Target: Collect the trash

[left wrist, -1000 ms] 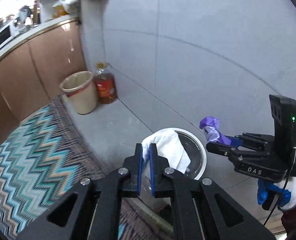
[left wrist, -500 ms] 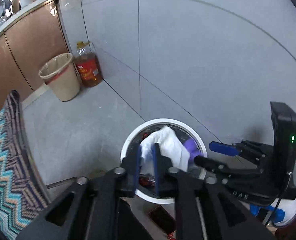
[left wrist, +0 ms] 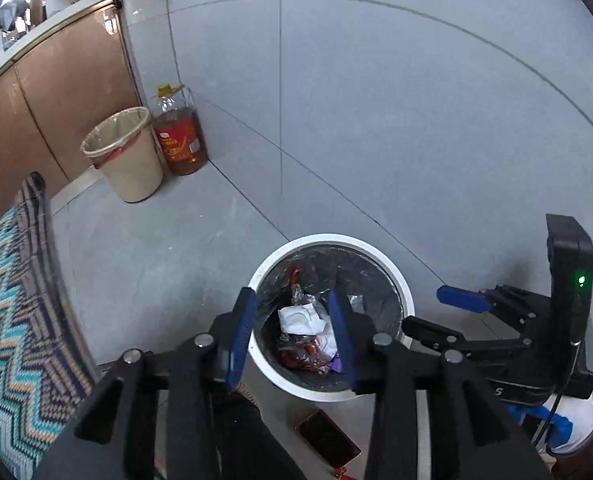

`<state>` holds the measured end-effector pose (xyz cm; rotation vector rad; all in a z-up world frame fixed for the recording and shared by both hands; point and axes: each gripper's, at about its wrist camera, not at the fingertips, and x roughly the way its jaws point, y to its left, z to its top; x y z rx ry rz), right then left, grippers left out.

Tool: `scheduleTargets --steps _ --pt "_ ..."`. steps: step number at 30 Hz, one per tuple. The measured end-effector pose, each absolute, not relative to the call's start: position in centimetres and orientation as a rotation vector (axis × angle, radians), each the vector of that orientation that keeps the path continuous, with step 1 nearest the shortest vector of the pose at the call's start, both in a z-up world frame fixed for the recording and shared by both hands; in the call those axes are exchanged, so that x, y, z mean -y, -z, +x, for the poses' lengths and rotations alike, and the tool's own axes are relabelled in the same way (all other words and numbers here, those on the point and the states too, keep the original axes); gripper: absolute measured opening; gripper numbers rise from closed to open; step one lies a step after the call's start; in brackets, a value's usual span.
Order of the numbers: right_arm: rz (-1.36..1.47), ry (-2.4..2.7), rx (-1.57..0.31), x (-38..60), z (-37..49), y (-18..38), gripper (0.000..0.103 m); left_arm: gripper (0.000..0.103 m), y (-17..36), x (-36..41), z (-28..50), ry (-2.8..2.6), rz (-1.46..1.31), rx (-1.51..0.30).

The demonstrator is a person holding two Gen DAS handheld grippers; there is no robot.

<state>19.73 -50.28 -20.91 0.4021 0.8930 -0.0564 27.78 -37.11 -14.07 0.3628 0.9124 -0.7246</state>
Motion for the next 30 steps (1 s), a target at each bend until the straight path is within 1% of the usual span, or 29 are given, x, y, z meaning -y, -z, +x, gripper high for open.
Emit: scheduleTargets --steps 2,4,5,10,12,14,16,18,20,23,30 --pt "0.392 0.056 -0.877 49.7 19.4 20.0 0.064 0.041 13.3 36.4 27.3 0.711 0.354 -0.897" --pt "0.378 0.051 -0.858 49.1 18.8 18.9 0.065 0.049 12.5 35.4 26.6 0.695 0.342 -0.875" --pt "0.371 0.048 -0.850 48.7 18.7 18.4 0.066 0.050 12.0 34.8 26.3 0.689 0.338 -0.863" --pt "0.336 0.028 -0.792 46.8 17.5 15.3 0.070 0.050 10.5 32.4 25.0 0.664 0.321 -0.835" --pt "0.321 0.019 -0.769 45.7 17.1 14.0 0.072 0.051 9.9 31.5 24.4 0.655 0.316 -0.819" --pt "0.299 0.009 -0.741 44.3 16.5 12.6 0.078 0.051 9.2 30.4 23.7 0.648 0.309 -0.802" --pt "0.278 -0.002 -0.723 43.1 16.3 11.6 0.080 0.051 8.4 29.1 23.0 0.640 0.302 -0.786" --pt "0.259 -0.011 -0.707 41.9 16.1 10.6 0.084 0.051 7.5 27.6 22.3 0.633 0.292 -0.769" --pt "0.239 -0.017 -0.686 40.7 15.8 9.7 0.095 0.054 6.7 26.2 21.5 0.619 0.285 -0.746" --pt "0.219 -0.026 -0.658 38.8 15.5 8.4 0.102 0.058 5.7 24.4 20.6 0.599 0.272 -0.716" --pt "0.167 -0.047 -0.602 35.0 15.0 5.5 0.103 0.059 3.7 19.7 18.7 0.544 0.252 -0.654"
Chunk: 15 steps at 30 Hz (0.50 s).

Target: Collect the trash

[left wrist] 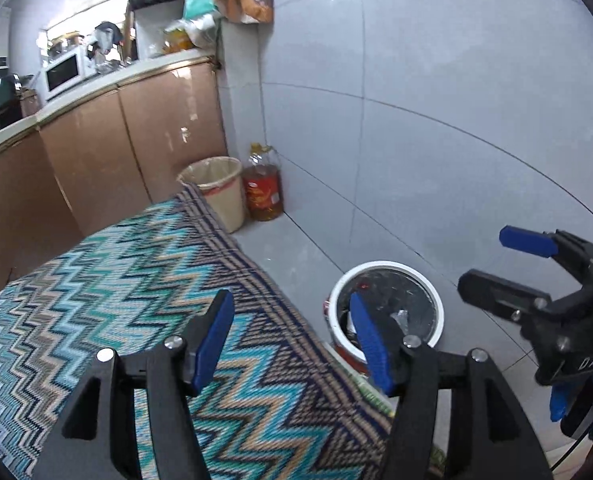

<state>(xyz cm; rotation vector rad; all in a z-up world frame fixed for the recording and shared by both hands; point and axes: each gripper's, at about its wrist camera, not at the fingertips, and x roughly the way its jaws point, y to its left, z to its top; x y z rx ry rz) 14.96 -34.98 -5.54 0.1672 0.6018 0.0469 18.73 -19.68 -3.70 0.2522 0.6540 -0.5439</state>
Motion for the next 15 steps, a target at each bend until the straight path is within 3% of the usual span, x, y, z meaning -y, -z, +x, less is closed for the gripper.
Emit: scheduleTargets --steps 15 --pt "0.014 -0.038 -0.519 27.9 12.6 2.4 0.103 0.062 1.2 9.9 14.0 0.379 0.208 -0.541"
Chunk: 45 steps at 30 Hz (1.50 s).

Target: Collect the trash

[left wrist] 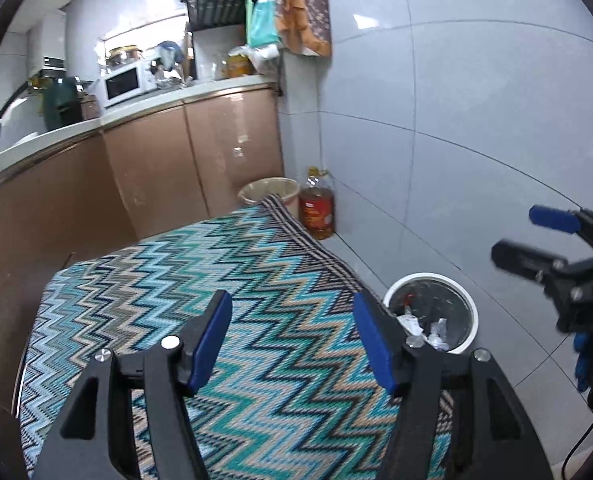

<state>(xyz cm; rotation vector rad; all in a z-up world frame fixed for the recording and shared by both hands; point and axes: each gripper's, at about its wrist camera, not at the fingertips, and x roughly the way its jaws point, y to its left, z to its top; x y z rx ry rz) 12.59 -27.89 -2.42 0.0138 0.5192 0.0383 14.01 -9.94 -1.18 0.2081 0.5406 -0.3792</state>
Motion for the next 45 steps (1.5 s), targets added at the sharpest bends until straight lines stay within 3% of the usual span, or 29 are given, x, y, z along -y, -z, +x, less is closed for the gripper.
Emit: scheduleTargets --steps 15,45 --pt "-0.067 -0.046 -0.419 25.0 9.3 0.6 0.103 0.078 -2.2 4.1 10.0 0.136 0.149 -0.377" --pt "-0.087 -0.107 -0.227 24.1 5.9 -3.8 0.103 0.081 -5.4 0.8 7.1 0.041 0.089 -0.255"
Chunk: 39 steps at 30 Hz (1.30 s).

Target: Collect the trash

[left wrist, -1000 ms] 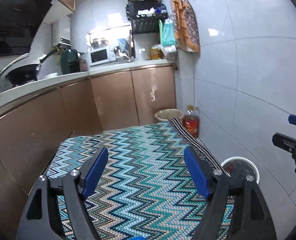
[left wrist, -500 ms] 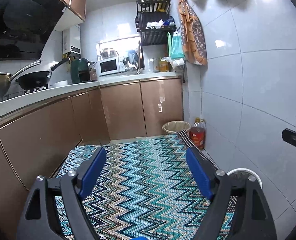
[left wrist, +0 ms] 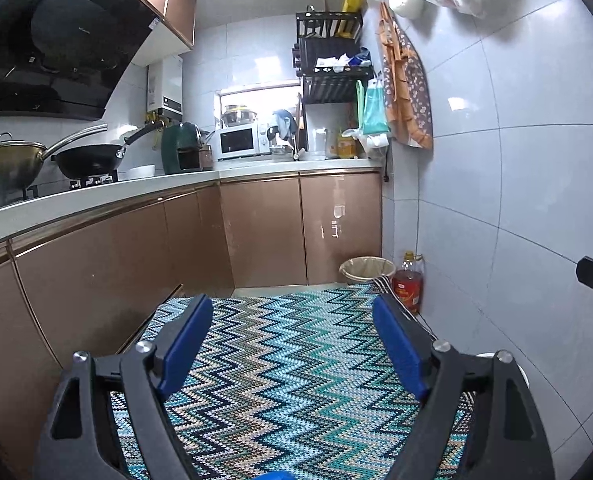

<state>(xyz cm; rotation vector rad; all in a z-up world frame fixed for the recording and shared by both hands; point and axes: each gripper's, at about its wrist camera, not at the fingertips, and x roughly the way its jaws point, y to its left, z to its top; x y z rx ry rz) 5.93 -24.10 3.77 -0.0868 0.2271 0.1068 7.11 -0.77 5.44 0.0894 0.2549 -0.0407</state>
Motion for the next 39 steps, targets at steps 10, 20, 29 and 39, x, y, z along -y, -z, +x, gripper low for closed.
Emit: scheduleTargets --steps 10,20,29,39 --pt "-0.110 -0.163 -0.186 23.8 4.6 -4.5 0.103 0.081 -6.3 0.3 5.6 0.028 0.079 -0.236" --pt "-0.100 -0.157 -0.179 24.6 3.9 -4.6 0.103 0.081 -6.5 0.5 5.1 0.042 0.077 -0.237" --pt "-0.095 -0.145 -0.209 25.2 4.5 -3.9 0.103 0.081 -6.1 0.3 5.8 0.054 0.067 -0.258" --pt "-0.091 -0.150 -0.232 25.0 5.1 -3.4 0.103 0.081 -5.6 -0.1 6.2 0.045 0.064 -0.270"
